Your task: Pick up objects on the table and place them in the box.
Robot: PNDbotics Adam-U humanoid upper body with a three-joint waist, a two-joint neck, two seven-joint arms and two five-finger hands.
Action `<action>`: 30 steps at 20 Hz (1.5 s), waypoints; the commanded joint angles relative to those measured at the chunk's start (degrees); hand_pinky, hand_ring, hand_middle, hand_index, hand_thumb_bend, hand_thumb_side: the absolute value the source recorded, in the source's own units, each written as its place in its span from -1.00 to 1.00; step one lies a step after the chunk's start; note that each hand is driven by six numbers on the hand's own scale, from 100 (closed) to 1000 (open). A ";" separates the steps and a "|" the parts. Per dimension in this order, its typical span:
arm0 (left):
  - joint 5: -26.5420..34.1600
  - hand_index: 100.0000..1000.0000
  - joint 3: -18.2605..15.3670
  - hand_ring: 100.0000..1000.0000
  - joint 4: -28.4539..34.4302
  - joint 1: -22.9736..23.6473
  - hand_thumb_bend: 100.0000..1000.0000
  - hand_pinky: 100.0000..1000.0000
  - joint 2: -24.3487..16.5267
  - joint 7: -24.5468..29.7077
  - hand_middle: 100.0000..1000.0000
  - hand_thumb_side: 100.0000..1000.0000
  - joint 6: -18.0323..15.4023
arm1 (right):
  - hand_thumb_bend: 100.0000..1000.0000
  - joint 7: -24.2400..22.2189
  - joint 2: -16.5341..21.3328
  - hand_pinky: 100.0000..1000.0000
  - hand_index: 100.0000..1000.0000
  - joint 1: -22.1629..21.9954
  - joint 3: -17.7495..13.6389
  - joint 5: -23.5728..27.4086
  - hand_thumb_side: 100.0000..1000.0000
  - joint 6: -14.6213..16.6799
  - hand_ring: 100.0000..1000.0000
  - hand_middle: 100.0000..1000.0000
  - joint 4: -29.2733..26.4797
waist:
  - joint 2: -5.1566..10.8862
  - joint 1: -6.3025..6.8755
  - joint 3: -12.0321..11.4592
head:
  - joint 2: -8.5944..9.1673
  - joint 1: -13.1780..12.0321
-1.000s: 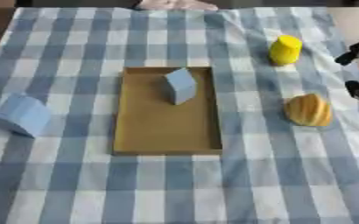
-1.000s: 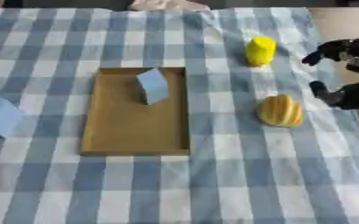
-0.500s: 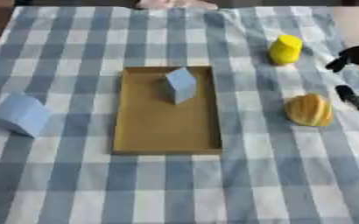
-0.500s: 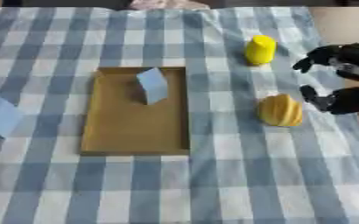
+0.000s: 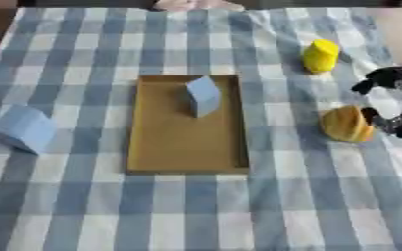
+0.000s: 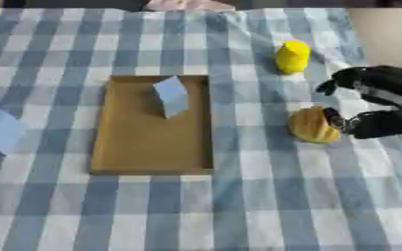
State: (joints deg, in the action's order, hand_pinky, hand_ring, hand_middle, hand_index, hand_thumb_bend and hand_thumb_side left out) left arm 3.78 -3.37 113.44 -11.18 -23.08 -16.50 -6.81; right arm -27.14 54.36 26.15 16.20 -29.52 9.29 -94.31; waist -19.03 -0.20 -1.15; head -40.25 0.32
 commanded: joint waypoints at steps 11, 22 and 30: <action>0.23 0.57 0.00 0.43 1.15 -0.37 -1.00 0.66 -0.23 0.39 0.39 0.42 0.01 | -1.00 -2.78 -0.17 0.60 0.84 1.55 0.94 -6.73 0.32 0.32 0.83 0.58 1.75 | 0.71 -0.02 -0.34 | 0.70 0.23; 0.43 0.56 0.14 0.42 1.15 -0.37 -1.00 0.66 -0.05 0.64 0.38 0.43 0.08 | -1.00 -0.75 -1.42 0.53 0.62 3.58 3.21 -15.59 -0.11 2.62 0.56 0.37 4.68 | 0.28 -0.36 -0.83 | 0.89 0.48; 0.41 0.56 0.13 0.42 1.15 -0.24 -1.00 0.66 -0.02 0.76 0.38 0.42 0.10 | -1.00 6.99 -1.18 0.39 0.07 3.34 2.50 -13.45 -0.53 1.33 0.16 -0.18 2.02 | 0.19 -0.19 -0.59 | 0.79 0.35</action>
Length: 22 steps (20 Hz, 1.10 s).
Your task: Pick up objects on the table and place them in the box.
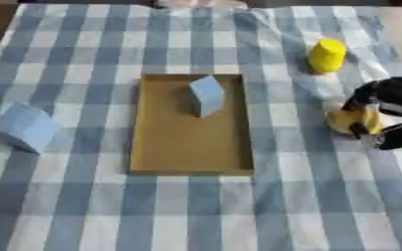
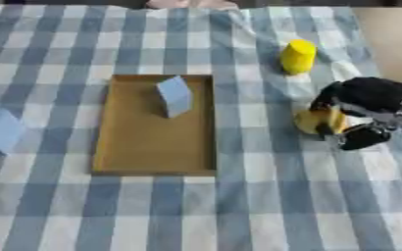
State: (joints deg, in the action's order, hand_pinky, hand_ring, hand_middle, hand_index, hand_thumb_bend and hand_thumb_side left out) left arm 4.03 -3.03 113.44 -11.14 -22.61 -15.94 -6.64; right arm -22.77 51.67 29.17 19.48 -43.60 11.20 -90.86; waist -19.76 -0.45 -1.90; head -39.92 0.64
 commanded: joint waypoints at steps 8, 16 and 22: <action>0.22 0.55 -0.37 0.42 1.15 -0.08 -1.00 0.66 -0.44 0.23 0.37 0.42 -0.11 | -1.00 12.51 3.67 0.38 0.03 -1.48 -4.46 6.53 -0.77 -2.15 -0.01 -0.28 -10.07 | 1.48 0.15 0.81 | 0.48 -0.34; 0.32 0.55 -0.28 0.42 1.15 -0.17 -1.00 0.67 -0.65 0.40 0.37 0.40 -0.18 | -1.00 11.38 4.44 0.40 0.02 1.06 -5.92 14.31 -0.89 -3.35 -0.07 -0.32 -20.70 | 2.02 -0.01 0.72 | 0.20 -0.21; 0.62 0.54 0.12 0.42 1.15 -0.66 -1.00 0.67 -0.89 0.90 0.37 0.39 -0.28 | -1.00 5.44 0.53 0.40 0.02 9.84 -1.72 17.75 -0.88 -2.44 -0.07 -0.32 -20.70 | 2.51 -0.33 -0.26 | -0.02 0.74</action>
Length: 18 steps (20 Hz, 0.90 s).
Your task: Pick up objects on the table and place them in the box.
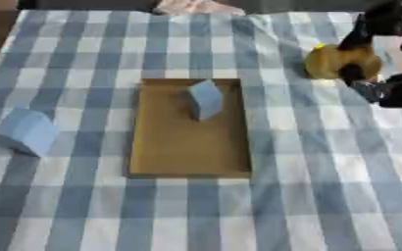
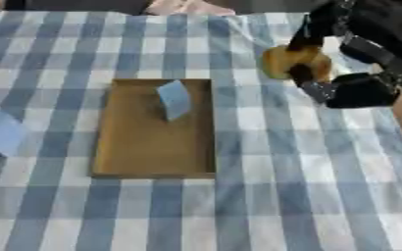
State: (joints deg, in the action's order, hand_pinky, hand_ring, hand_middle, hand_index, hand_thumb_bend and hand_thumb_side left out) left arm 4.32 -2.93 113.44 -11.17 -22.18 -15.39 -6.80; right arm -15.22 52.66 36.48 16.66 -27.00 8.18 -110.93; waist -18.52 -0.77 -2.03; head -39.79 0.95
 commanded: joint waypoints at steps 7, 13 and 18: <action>0.68 0.54 0.29 0.43 1.15 -1.21 -1.00 0.67 -1.64 0.70 0.37 0.37 -0.35 | -1.00 -6.60 -8.88 0.38 0.02 11.04 7.12 -2.09 -0.86 3.84 -0.06 -0.30 3.17 | 1.79 -0.14 -0.85 | -0.70 1.21; 0.96 0.54 0.62 0.43 1.15 -1.57 -1.00 0.66 -1.38 1.14 0.37 0.38 -0.30 | -1.00 -8.17 -15.96 0.37 0.02 14.10 10.81 -6.94 -0.82 6.95 -0.04 -0.30 9.12 | 1.90 -0.27 -1.33 | -0.75 1.64; 1.04 0.54 0.66 0.43 1.15 -1.58 -1.00 0.66 -1.25 1.23 0.37 0.38 -0.24 | -1.00 -8.06 -20.04 0.37 0.02 14.02 12.65 -11.72 -0.78 9.58 -0.03 -0.29 13.51 | 1.63 -0.30 -1.63 | -0.49 1.85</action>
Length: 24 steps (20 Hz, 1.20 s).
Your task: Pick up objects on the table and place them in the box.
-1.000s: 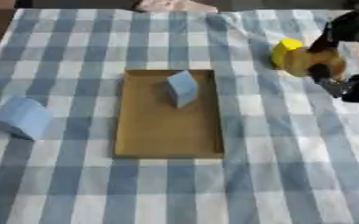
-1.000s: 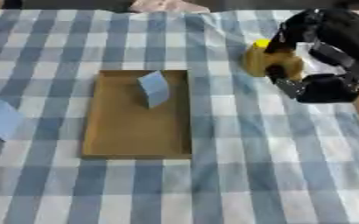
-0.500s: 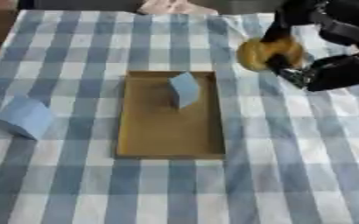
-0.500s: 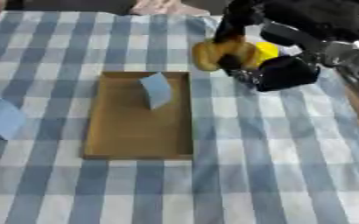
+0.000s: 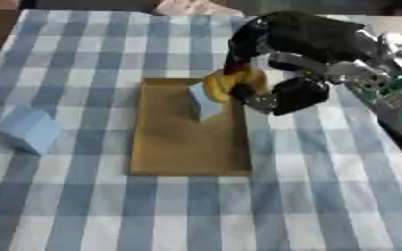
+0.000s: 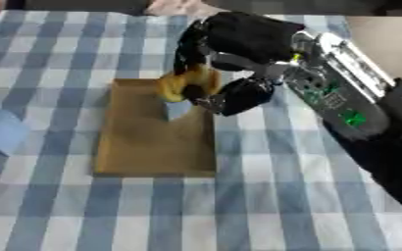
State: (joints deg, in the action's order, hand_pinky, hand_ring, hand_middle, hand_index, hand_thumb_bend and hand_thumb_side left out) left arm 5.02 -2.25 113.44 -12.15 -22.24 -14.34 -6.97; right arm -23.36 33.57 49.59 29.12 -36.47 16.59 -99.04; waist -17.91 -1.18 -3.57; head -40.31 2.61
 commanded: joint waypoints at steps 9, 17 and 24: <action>0.35 0.54 -0.02 0.43 1.15 -0.56 -1.00 0.67 -0.91 0.25 0.37 0.39 0.00 | -1.00 2.60 -4.28 0.38 0.15 -1.26 1.53 -10.47 -0.70 4.39 0.06 -0.17 8.99 | 0.60 0.07 -0.32 | 0.12 0.21; 0.33 0.54 0.01 0.43 1.15 -0.60 -1.00 0.67 -0.82 0.36 0.38 0.39 0.06 | -1.00 -2.52 -2.84 0.59 0.72 -2.57 2.10 -8.96 -0.46 5.75 0.64 0.47 5.64 | 0.49 0.01 -0.01 | 0.01 -0.15; 0.34 0.54 0.02 0.44 1.15 -0.65 -1.00 0.67 -0.74 0.59 0.38 0.39 0.17 | -1.00 -5.20 -1.48 0.81 0.95 -2.95 1.33 -8.21 0.02 4.47 0.98 0.80 1.57 | 0.72 -0.06 0.30 | 0.01 -0.33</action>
State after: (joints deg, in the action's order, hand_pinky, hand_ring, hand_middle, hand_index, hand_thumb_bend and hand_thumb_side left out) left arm 5.03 -1.98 113.44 -12.15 -22.17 -13.92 -6.77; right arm -28.23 30.61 46.02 31.39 -45.20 21.23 -95.85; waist -18.32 -1.37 -3.26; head -40.30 2.46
